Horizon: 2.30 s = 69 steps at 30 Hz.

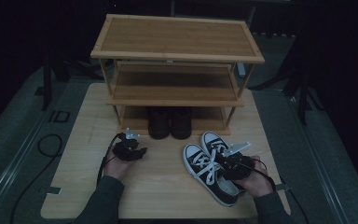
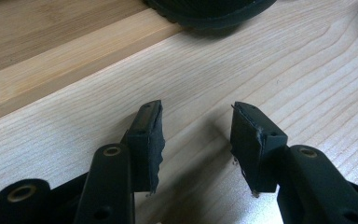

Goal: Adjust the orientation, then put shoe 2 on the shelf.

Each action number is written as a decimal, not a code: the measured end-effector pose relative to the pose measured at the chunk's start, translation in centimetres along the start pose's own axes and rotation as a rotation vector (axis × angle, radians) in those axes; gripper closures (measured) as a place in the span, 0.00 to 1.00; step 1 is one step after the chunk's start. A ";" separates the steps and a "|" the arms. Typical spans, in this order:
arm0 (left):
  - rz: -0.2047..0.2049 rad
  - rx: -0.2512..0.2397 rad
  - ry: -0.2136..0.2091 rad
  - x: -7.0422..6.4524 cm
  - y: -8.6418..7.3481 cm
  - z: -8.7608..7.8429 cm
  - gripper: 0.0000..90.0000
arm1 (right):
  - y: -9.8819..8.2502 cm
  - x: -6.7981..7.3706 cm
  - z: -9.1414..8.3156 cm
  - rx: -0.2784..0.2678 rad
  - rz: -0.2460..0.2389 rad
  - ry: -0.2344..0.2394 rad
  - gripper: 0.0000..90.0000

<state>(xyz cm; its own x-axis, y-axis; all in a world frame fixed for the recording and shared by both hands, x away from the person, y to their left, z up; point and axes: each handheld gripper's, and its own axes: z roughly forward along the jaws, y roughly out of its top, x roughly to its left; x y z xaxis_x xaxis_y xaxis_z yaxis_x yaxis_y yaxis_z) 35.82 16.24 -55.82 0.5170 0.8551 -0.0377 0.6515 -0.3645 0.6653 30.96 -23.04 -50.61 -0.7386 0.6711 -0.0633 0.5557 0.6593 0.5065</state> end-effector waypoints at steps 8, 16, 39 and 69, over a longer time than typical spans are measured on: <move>-0.001 -0.002 -0.003 0.0 0.0 0.0 0.60 | -0.1 0.1 0.2 -0.009 0.001 0.024 0.87; -0.004 -0.003 -0.007 0.1 0.0 0.0 0.60 | -0.2 0.0 0.0 -0.027 0.003 0.025 0.95; -0.004 -0.005 -0.008 0.1 0.0 0.0 0.60 | -0.3 -1.5 -1.3 -0.033 -0.008 0.032 0.95; -0.009 -0.006 -0.010 0.1 0.0 0.0 0.60 | 2.3 -3.5 -4.0 -0.026 -0.144 0.082 0.95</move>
<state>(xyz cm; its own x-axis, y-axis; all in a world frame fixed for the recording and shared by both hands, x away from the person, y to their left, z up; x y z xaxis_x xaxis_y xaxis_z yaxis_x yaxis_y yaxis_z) 35.84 16.29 -55.84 0.5167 0.8546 -0.0510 0.6527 -0.3547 0.6695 33.26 -25.25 -45.78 -0.8391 0.5399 -0.0673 0.4324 0.7368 0.5197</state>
